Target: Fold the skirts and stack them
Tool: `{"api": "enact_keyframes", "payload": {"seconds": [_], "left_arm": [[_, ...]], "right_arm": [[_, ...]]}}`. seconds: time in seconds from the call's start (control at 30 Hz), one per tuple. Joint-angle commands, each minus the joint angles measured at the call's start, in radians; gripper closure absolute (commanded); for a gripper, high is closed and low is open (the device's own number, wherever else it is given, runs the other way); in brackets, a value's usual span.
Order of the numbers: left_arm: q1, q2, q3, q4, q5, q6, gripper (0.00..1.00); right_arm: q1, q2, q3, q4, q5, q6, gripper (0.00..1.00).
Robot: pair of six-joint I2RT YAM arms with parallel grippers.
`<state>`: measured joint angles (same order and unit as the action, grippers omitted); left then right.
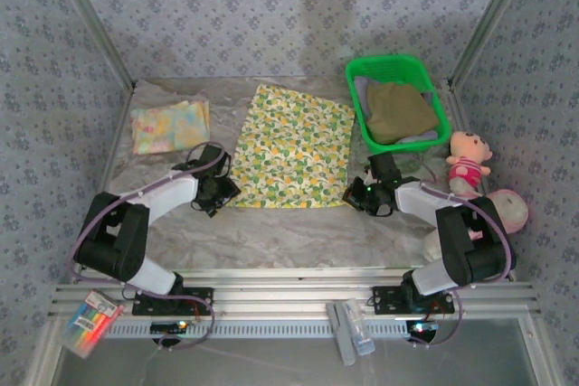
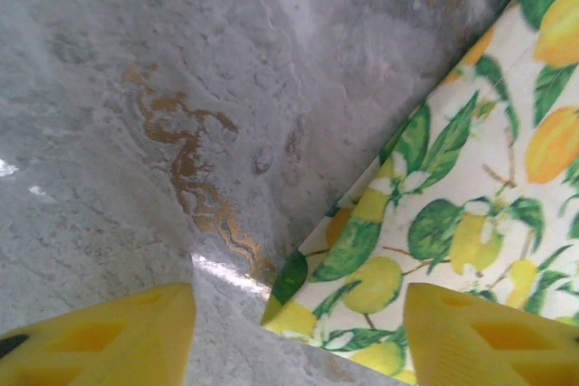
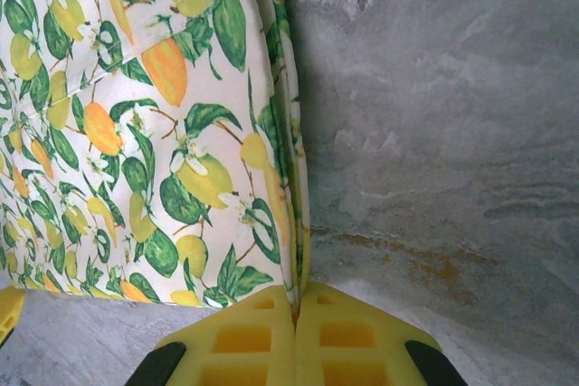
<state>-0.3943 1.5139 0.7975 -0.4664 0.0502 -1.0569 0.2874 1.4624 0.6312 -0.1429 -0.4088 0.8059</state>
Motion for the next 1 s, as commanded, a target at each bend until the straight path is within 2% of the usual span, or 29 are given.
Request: {"api": "enact_keyframes", "payload": {"seconds": [0.0,0.1,0.43,0.63,0.8,0.9,0.97], "left_arm": [[0.002,0.030,0.037,0.005,0.052,0.032,0.42],[0.000,0.035,0.036,-0.005,0.047,0.033,0.44],[-0.002,0.030,0.042,0.036,0.073,0.054,0.63],[-0.004,0.030,0.040,-0.030,0.021,0.042,0.70],[-0.006,0.014,0.018,-0.036,-0.007,0.016,0.83],[-0.010,-0.012,-0.014,-0.030,-0.026,-0.005,1.00],[-0.016,-0.045,-0.050,-0.047,-0.062,-0.034,1.00]], "right_arm": [[-0.004,0.013,-0.011,0.007,-0.017,0.018,1.00],[-0.005,0.015,-0.013,0.011,-0.019,0.018,1.00],[-0.004,0.018,-0.013,0.017,-0.023,0.017,1.00],[-0.004,0.019,-0.013,0.019,-0.021,0.017,1.00],[-0.005,0.018,-0.013,0.014,-0.020,0.016,1.00],[-0.008,0.009,-0.019,0.018,-0.038,0.002,1.00],[-0.014,-0.002,-0.024,0.004,-0.063,-0.046,1.00]]}}
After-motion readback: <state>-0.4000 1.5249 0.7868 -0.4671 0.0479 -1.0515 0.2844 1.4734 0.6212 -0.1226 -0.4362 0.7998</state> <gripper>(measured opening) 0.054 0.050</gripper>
